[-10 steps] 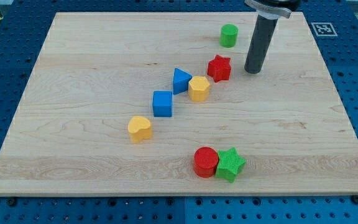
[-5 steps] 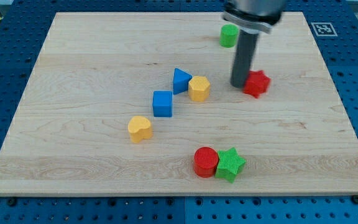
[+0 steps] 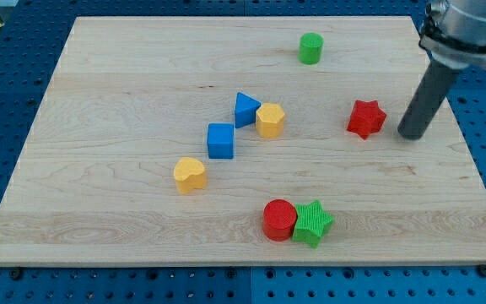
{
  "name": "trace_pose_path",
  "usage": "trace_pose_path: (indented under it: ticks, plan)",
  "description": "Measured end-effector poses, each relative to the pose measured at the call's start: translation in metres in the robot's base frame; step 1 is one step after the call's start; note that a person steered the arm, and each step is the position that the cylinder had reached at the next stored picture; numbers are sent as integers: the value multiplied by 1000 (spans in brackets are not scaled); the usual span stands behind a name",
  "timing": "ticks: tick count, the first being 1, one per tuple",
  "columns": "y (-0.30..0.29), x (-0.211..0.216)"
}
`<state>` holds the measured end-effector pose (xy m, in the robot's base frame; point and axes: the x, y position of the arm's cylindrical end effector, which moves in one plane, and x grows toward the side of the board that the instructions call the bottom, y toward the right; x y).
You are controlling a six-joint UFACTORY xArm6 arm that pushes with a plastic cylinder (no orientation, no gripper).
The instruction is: Move the red star to the top of the green star
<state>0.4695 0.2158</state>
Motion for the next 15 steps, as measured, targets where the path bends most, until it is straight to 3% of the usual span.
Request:
trace_pose_path:
  ticks: [1,3,4,6,7,8,9,10,12,13,14,15]
  plan:
    - [-30,23]
    - [41,-42]
    - [17,-58]
    - [-67,16]
    - [-55,5]
    - [-26,-46]
    - [-37,-72]
    - [-57,-56]
    - [-90,27]
    - [-94,29]
    - [-74,-18]
    - [-82,-32]
